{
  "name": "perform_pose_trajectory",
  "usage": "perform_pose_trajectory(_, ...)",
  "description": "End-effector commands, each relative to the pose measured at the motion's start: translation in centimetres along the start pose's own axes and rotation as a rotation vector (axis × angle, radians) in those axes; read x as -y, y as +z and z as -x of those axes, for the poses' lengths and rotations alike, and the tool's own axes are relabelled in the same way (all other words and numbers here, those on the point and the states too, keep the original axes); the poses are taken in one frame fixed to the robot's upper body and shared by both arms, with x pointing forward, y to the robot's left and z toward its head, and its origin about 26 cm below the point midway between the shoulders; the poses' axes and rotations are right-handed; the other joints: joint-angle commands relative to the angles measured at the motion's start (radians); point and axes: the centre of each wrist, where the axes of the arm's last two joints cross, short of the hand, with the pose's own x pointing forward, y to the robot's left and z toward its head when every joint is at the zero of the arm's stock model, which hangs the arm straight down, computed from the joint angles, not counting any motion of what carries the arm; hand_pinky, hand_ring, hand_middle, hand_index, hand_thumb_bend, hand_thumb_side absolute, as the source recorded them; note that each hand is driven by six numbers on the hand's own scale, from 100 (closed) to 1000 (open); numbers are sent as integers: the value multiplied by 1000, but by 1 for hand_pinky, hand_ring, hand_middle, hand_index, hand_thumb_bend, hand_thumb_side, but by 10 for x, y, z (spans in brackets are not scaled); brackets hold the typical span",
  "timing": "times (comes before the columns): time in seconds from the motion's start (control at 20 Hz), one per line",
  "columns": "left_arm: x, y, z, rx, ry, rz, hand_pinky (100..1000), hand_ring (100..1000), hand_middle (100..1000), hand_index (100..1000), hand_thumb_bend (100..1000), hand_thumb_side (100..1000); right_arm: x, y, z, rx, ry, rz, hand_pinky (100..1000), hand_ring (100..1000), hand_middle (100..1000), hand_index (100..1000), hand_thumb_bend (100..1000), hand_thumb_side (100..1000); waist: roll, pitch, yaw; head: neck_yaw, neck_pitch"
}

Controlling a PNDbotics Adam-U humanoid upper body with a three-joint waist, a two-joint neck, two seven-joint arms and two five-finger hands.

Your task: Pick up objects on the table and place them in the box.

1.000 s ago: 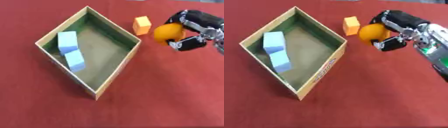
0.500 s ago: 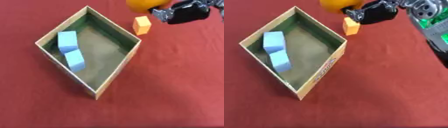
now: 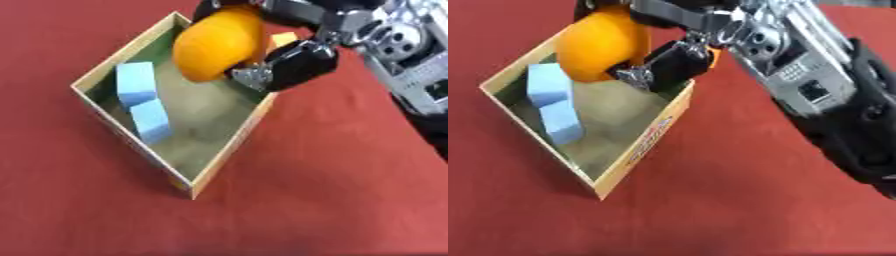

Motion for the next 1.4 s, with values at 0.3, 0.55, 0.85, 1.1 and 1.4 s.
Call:
perform_pose_trajectory(0.3, 1, -4, -5, 17, 14, 9, 920, 787, 708, 849, 169, 787, -35, -29, 17, -16, -19, -124, 821, 794, 621, 799, 100, 136, 8, -26, 5, -11, -14)
perform_pose_trajectory(0.55, 1, -3, -4, 12, 14, 8, 920, 787, 708, 849, 170, 788, -44, -35, 21, 14, 23, -254, 874, 909, 789, 928, 100, 112, 7, -26, 6, -11, -15)
perform_pose_trajectory(0.85, 1, -3, -4, 10, 15, 6, 920, 788, 709, 850, 170, 787, -40, -31, 23, 19, 58, -272, 928, 977, 856, 974, 100, 407, 7, -28, 5, -8, -17)
perform_pose_trajectory(1.1, 1, -3, -4, 9, 15, 5, 921, 788, 709, 850, 170, 787, -30, -24, 21, 28, 63, -203, 929, 976, 852, 972, 100, 335, 7, -29, 2, -4, -19)
perform_pose_trajectory(1.4, 1, -3, -4, 10, 12, 2, 921, 788, 710, 850, 170, 786, -6, -3, 17, 5, 26, -56, 925, 966, 833, 961, 100, 151, 9, -29, -2, 3, -21)
